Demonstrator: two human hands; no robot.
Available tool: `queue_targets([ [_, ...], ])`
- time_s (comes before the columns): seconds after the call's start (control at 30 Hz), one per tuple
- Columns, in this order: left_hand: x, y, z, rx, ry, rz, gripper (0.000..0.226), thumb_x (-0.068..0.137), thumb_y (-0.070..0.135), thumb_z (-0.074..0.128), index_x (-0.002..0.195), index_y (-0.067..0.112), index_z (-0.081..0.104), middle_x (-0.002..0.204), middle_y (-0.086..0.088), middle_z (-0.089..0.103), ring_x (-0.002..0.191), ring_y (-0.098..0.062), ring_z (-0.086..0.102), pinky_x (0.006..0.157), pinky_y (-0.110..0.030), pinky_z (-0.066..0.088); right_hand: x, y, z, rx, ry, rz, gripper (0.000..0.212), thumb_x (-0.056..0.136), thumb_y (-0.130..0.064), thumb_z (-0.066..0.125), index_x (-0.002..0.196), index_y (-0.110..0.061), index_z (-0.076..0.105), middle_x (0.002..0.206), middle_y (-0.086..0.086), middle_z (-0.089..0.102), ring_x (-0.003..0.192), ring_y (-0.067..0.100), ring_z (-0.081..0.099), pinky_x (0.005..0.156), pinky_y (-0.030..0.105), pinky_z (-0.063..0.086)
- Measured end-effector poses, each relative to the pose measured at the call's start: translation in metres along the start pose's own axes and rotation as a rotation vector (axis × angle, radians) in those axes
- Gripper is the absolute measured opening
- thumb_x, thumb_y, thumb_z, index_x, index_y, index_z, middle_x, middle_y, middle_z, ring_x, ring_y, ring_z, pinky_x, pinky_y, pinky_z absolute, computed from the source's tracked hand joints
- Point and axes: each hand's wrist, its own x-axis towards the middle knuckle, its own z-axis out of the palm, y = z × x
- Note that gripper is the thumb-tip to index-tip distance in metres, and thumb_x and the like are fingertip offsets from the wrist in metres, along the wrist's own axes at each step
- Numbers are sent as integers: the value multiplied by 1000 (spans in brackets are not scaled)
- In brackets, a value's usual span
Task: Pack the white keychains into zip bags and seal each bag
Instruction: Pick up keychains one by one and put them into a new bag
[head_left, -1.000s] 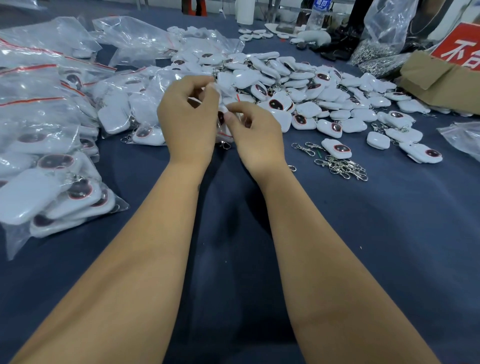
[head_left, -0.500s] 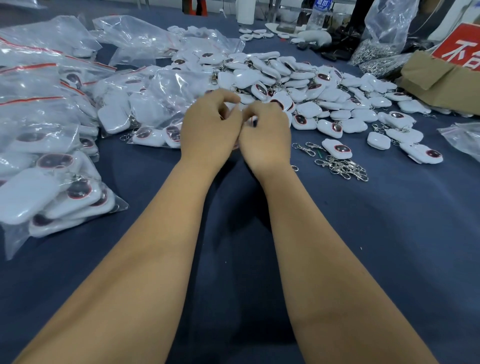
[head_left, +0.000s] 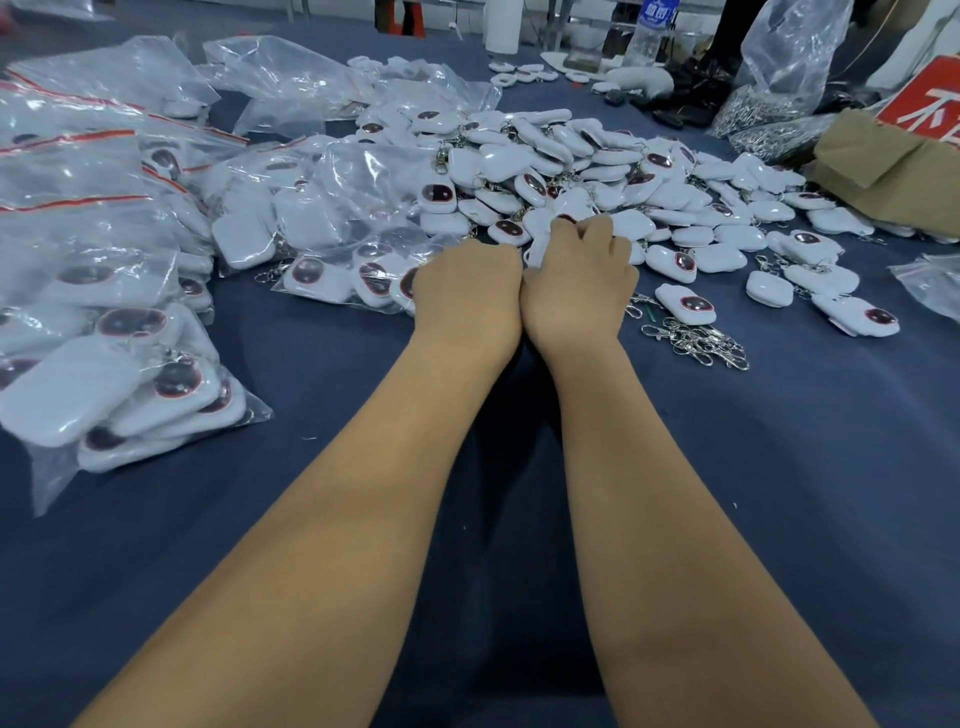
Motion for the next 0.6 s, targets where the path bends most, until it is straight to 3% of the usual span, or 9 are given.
queue_targets([
  [0.3,-2,4,6,9,-43,-162,29,100,16,44,125,10,57,130,-17,47,121,-34,46,79,-34,30,0,0,0,243,43,7,18,91,-24,53,105,-12,52,108,9,61,108,30,46,83,40,43],
  [0.43,-1,-2,9,90,-124,-215,38,97,18,45,131,4,51,137,-21,40,126,-36,36,103,-37,29,0,0,1,421,61,29,10,94,-25,53,97,-17,50,96,2,62,97,26,52,71,34,40],
  [0.53,-2,-3,7,42,-101,-224,41,95,21,46,133,5,51,137,-21,40,127,-36,36,104,-38,29,1,-2,2,555,74,59,9,94,-25,54,97,-18,49,89,-3,58,83,19,53,68,30,36],
  [0.6,-2,-4,2,-52,49,-154,37,93,21,48,126,8,56,138,-18,42,126,-35,36,98,-38,29,2,-4,0,682,108,121,10,93,-22,55,100,-17,51,81,-9,53,75,14,50,68,28,36],
])
